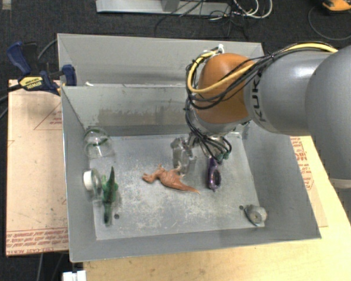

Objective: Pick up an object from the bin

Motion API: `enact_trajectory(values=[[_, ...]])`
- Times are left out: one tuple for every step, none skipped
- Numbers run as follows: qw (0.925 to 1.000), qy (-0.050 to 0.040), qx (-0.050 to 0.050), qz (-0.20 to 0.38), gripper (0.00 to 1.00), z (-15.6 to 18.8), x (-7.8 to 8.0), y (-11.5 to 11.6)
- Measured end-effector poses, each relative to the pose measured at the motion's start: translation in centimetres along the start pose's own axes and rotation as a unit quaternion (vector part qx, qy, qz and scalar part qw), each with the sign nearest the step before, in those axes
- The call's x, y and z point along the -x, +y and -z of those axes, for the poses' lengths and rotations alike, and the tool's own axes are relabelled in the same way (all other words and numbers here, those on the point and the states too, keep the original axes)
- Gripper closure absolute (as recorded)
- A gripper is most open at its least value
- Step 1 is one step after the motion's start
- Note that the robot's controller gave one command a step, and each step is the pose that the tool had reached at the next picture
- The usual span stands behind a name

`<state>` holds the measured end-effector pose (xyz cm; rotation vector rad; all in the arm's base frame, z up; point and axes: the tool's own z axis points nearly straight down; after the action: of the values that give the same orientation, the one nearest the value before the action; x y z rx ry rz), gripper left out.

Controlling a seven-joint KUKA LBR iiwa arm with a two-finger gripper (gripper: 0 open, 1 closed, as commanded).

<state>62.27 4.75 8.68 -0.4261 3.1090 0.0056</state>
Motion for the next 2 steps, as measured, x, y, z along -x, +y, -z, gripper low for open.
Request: enact_trajectory(values=[[1.0000, -0.0001, 0.000, 0.000, 0.00, 0.00, 0.00, 0.00], [1.0000, 0.0000, 0.000, 0.000, 1.00, -0.01, 0.00, -0.01]])
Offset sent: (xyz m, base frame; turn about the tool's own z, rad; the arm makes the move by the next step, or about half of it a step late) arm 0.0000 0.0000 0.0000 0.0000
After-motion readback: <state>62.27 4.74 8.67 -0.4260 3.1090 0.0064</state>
